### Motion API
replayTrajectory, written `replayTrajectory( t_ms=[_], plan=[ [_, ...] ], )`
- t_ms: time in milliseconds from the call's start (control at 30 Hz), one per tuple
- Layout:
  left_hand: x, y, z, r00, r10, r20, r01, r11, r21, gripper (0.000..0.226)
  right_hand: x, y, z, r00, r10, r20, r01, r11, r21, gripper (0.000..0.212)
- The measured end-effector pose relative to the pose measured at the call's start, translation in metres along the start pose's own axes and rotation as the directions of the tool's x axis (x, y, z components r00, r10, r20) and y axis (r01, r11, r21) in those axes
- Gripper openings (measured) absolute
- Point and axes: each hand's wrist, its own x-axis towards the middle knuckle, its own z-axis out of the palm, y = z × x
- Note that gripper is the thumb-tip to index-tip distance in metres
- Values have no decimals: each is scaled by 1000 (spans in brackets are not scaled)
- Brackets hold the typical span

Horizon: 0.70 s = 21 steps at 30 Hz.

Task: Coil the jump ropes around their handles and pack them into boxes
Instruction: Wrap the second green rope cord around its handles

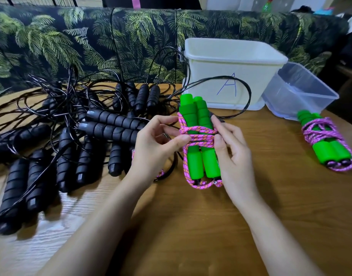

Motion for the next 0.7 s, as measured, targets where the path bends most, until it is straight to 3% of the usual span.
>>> replayTrajectory(
  t_ms=[133, 267, 433, 700],
  plan=[
    [-3, 0, 2, 999, 20, -34, -20, 1000, 2, 52, -4, 0, 4, 991, -133, -28, 125, 973, -192, 38],
    [-2, 2, -2, 999, 15, 44, -15, 1000, 7, 50, -7, -2, 7, 996, -5, 90, 32, 954, -298, 69],
    [1, 0, -4, 982, -2, 186, 4, 1000, -12, 52, -7, -8, 6, 988, 70, 140, 3, 886, -464, 105],
    [1, -4, -4, 989, 3, 145, -10, 999, 43, 45, -8, -4, 11, 984, 82, 158, -44, 972, -233, 81]
  ],
)
